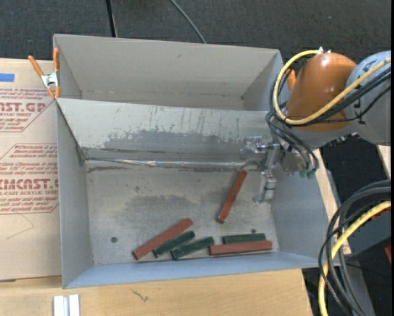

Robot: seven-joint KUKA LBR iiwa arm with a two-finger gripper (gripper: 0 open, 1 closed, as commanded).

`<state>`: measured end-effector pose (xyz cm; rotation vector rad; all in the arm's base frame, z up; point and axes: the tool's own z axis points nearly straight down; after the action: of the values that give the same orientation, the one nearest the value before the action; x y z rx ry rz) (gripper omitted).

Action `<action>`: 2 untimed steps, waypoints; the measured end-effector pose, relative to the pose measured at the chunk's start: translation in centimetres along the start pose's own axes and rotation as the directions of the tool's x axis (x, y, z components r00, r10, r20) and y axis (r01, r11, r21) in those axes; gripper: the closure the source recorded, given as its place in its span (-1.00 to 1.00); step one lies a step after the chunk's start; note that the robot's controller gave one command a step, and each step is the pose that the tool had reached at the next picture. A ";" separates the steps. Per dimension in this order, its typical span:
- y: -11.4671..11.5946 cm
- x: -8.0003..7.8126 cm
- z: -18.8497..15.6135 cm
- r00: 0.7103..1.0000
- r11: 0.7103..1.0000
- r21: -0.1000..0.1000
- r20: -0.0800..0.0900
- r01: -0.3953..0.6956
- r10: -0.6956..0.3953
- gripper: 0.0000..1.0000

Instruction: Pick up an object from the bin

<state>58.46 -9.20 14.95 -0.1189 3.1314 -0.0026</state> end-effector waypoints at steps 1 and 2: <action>3.1 -0.2 6.2 0.981 0.981 -0.002 -0.002 0.194 -0.194 -1.00; 6.4 0.9 7.9 0.937 0.937 -0.005 -0.004 0.348 -0.348 1.00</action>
Offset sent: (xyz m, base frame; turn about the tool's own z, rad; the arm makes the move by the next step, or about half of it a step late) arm -0.0137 0.0614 -0.0795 -0.3558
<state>57.14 -2.93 6.99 -0.6722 3.0665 0.0014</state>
